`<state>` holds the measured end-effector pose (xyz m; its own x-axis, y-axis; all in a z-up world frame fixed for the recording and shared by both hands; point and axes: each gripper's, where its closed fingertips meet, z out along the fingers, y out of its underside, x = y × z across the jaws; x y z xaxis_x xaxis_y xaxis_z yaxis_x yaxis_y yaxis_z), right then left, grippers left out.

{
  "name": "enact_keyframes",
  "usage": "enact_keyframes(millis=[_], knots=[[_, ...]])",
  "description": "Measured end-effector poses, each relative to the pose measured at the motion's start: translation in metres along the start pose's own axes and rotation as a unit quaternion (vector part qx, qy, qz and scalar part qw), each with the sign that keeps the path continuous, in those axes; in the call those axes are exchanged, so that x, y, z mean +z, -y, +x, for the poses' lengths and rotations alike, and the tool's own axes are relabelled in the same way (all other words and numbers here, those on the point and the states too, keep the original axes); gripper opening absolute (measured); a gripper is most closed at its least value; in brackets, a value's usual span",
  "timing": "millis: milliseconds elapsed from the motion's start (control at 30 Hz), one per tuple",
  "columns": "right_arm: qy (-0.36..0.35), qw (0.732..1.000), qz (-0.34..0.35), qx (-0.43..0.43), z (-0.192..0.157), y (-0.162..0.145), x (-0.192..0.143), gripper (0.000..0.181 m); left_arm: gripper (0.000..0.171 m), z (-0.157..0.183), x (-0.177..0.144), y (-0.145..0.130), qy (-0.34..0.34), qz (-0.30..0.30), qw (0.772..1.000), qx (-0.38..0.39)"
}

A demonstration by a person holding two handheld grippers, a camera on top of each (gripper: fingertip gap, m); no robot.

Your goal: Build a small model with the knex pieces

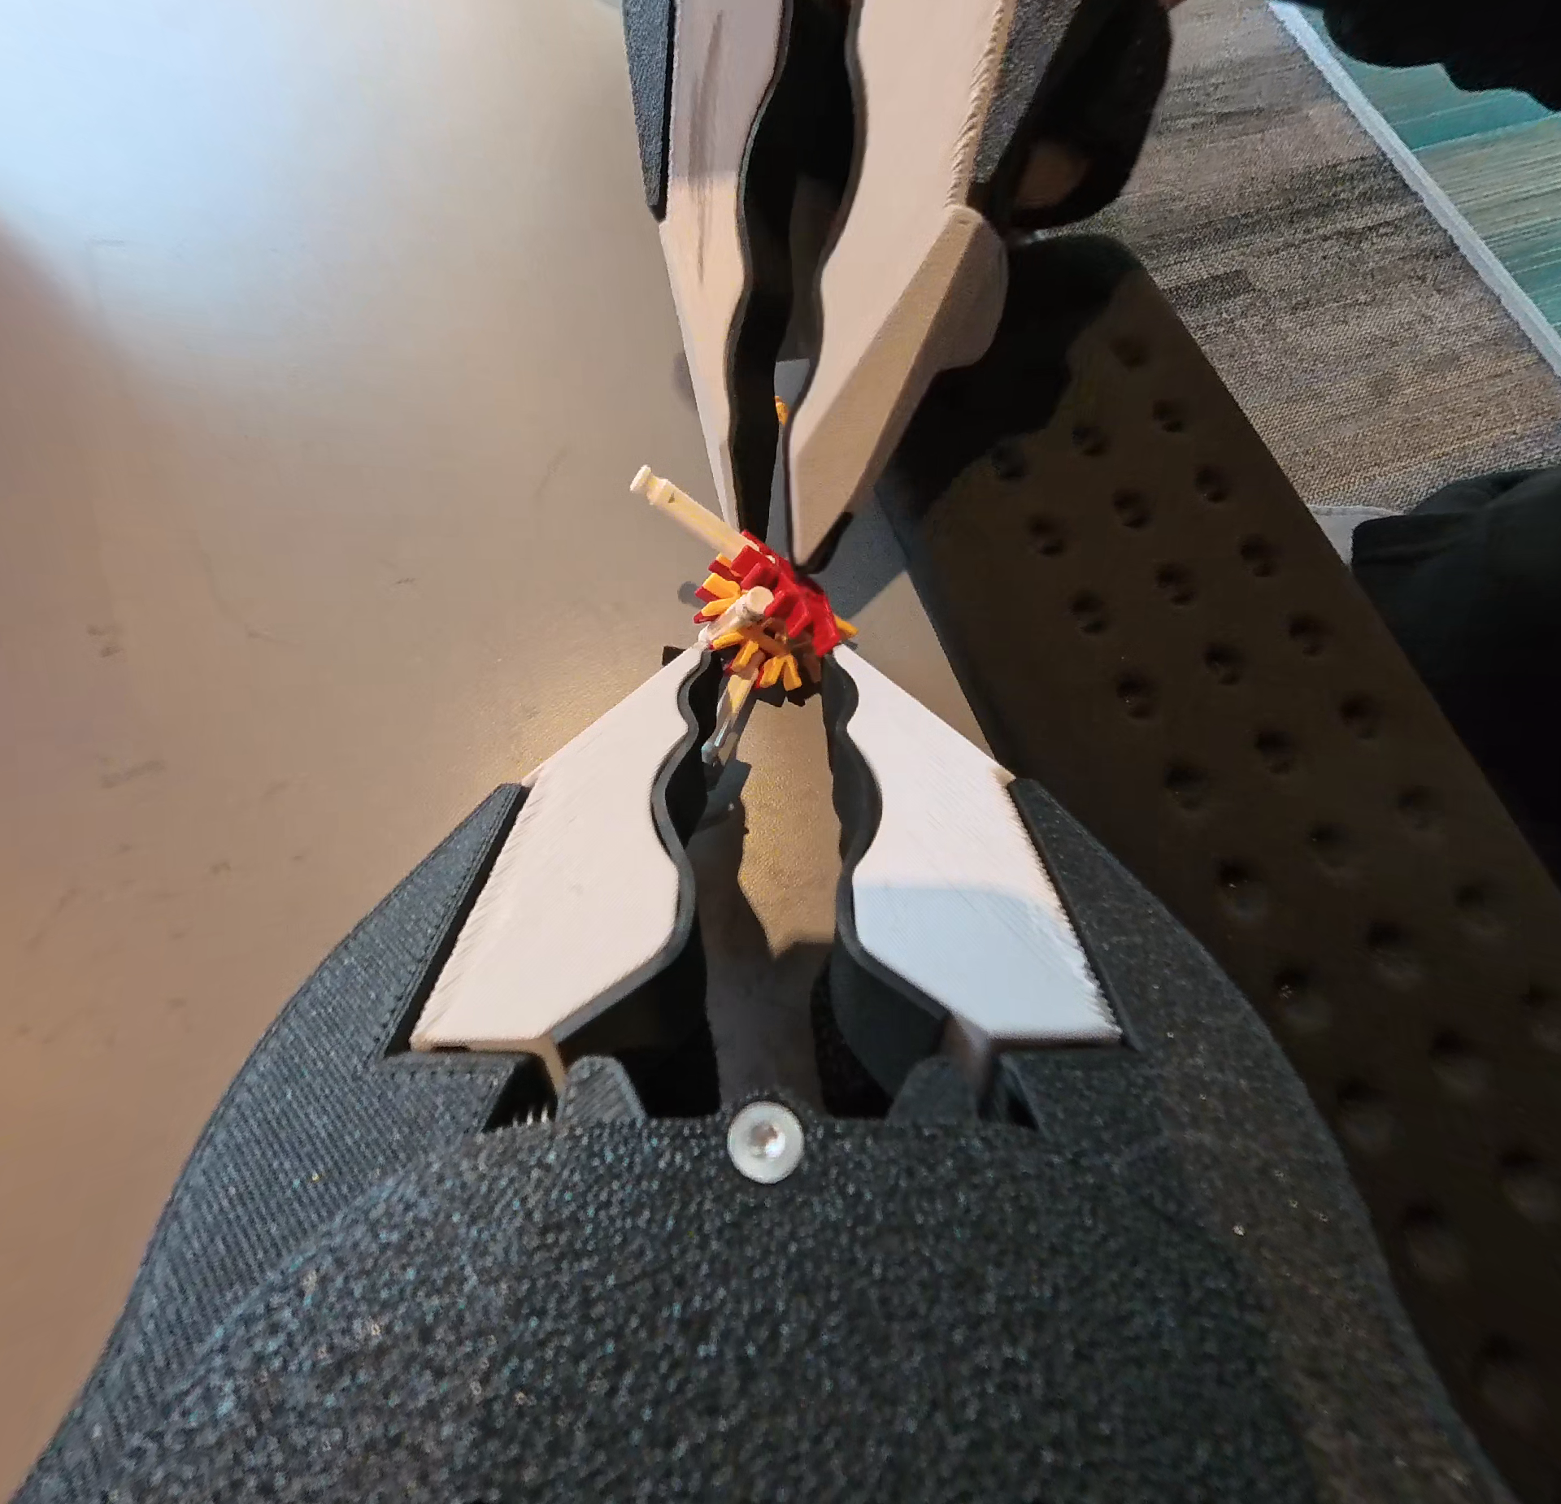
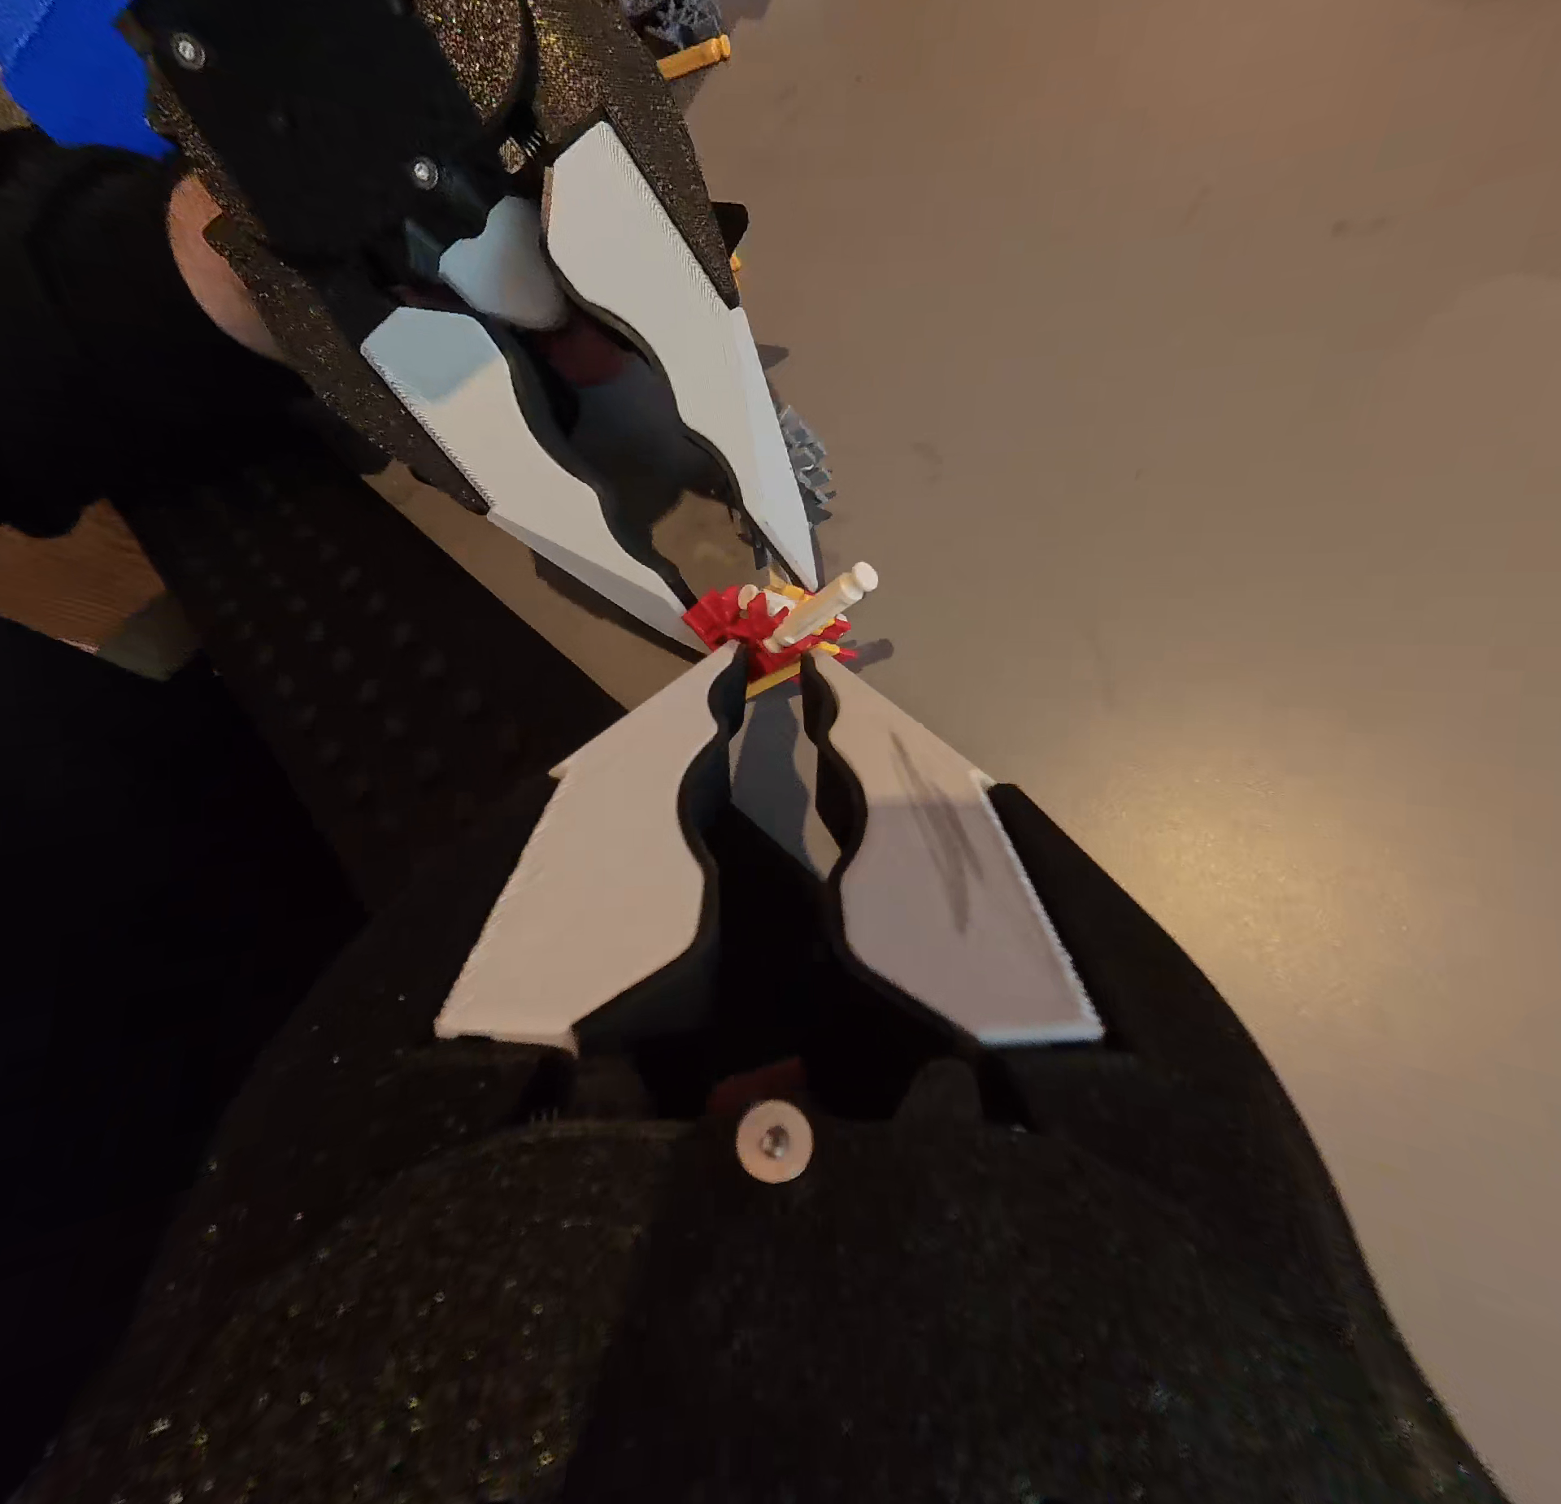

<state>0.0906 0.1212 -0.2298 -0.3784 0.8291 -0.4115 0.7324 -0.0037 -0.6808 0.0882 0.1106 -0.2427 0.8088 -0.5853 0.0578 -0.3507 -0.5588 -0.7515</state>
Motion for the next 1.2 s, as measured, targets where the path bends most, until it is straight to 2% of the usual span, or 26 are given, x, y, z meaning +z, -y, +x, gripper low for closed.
enact_keyframes(millis=[300,400,500,733,1200], knots=[[-0.06,0.998,0.004,-0.019,0.004,0.002,0.001,0.009,0.022,-0.002,0.0,0.0,0.007,0.0,1.0,-0.002],[-0.082,0.996,0.009,-0.022,-0.001,0.004,0.003,0.026,0.022,-0.004,0.0,0.0,0.018,0.0,1.0,-0.002],[-0.11,0.994,0.011,-0.021,0.003,0.004,0.004,0.018,0.022,-0.005,0.0,0.0,0.023,0.0,1.0,0.0],[-0.119,0.993,0.006,-0.005,0.005,0.007,0.005,0.017,0.023,-0.008,0.001,0.0,0.039,-0.002,0.999,0.003],[-0.171,0.981,-0.09,-0.026,0.009,0.012,0.008,0.016,0.023,-0.014,0.003,-0.001,0.083,-0.008,0.996,0.022]])
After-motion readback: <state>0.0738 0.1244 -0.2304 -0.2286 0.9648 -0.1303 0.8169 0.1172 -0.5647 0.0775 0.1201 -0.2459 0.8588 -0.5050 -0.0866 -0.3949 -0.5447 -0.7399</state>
